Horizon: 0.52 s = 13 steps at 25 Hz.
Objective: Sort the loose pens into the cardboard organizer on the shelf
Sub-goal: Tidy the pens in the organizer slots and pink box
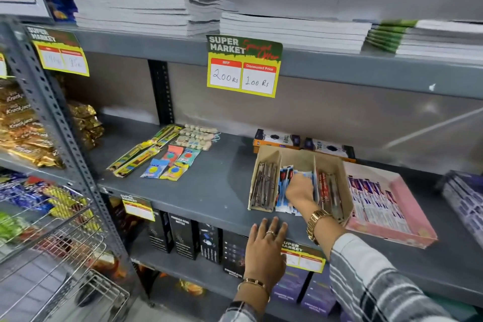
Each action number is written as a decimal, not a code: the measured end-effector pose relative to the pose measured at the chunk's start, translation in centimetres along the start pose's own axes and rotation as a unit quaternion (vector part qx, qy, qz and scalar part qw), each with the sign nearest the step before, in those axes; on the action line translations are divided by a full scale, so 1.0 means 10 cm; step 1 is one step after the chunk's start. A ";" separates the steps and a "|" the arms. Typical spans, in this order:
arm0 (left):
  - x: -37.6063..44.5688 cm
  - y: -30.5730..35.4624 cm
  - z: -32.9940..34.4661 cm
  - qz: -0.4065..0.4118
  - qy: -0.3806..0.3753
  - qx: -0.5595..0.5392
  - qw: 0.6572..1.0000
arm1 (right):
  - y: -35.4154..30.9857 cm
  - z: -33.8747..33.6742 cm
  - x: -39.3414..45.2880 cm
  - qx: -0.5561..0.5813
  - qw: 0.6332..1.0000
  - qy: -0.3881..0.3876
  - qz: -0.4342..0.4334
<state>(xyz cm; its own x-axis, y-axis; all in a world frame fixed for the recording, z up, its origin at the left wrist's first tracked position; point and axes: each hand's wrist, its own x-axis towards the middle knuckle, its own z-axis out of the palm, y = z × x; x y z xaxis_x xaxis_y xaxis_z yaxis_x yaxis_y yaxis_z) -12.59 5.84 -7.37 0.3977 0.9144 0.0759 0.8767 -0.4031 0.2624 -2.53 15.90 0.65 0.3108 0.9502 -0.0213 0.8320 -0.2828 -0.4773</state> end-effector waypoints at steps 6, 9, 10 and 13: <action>0.00 0.02 -0.01 -0.013 0.000 0.034 0.999 | -0.02 -0.07 -0.10 -0.002 0.997 0.064 -0.042; 0.00 0.02 -0.04 -0.017 -0.008 0.053 0.998 | 0.02 -0.11 -0.17 -0.016 0.993 0.078 -0.085; 0.01 0.04 -0.05 -0.019 -0.013 0.058 0.998 | 0.06 -0.14 -0.20 -0.024 0.992 0.076 -0.093; 0.01 0.09 -0.12 -0.022 -0.053 0.077 0.995 | 0.19 -0.26 -0.36 -0.080 0.985 0.088 -0.127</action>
<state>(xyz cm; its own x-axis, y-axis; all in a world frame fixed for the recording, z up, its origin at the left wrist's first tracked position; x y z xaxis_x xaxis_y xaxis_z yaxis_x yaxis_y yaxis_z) -12.09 5.58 -5.97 0.3772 0.9254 -0.0362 0.9217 -0.3713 0.1125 -0.87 11.64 2.14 0.1472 0.9595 0.2401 0.9506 -0.0702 -0.3023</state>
